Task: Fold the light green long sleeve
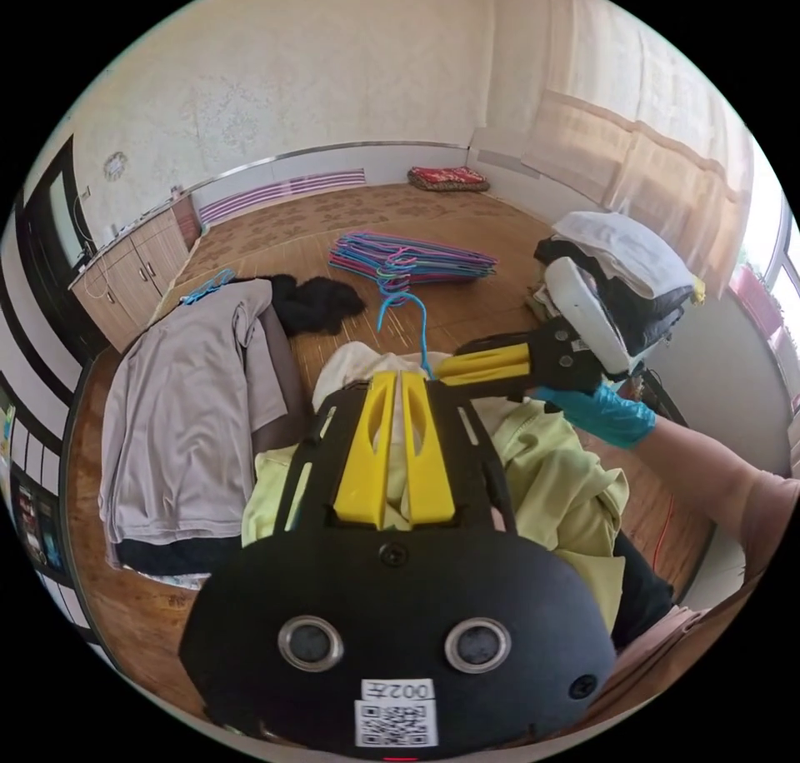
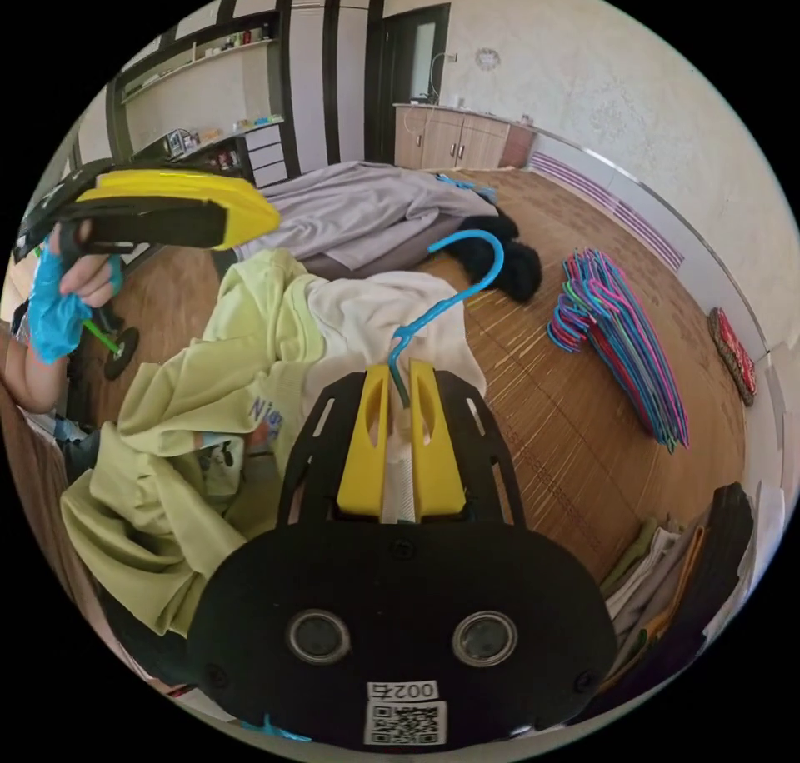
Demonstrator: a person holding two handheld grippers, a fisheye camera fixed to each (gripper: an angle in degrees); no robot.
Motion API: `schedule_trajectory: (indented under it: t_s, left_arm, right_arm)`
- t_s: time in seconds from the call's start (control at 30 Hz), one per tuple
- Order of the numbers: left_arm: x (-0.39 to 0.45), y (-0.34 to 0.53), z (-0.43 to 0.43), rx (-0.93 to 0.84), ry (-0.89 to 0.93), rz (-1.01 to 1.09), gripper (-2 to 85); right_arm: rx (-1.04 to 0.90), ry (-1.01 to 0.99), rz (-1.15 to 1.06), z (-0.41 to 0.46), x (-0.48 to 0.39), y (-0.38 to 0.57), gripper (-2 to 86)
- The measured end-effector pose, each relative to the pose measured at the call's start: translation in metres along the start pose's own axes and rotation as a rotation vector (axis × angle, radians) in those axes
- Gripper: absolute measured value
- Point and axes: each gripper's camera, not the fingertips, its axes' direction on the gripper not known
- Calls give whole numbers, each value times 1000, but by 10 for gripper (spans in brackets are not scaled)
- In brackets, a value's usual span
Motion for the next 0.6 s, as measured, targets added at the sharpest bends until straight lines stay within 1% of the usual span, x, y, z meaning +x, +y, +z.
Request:
schedule_trajectory:
  t_s: [0.17, 0.3, 0.6]
  left_arm:
    - [4, 8, -14, 40, -10, -2, 44]
    - [17, 13, -22, 47, -13, 61, 77]
    - [52, 18, -32, 76, -82, 199, 82]
  right_arm:
    - [58, 1, -33, -41, -40, 4, 47]
    - [88, -11, -36, -61, -63, 8, 46]
    - [104, -55, -40, -98, -108, 15, 47]
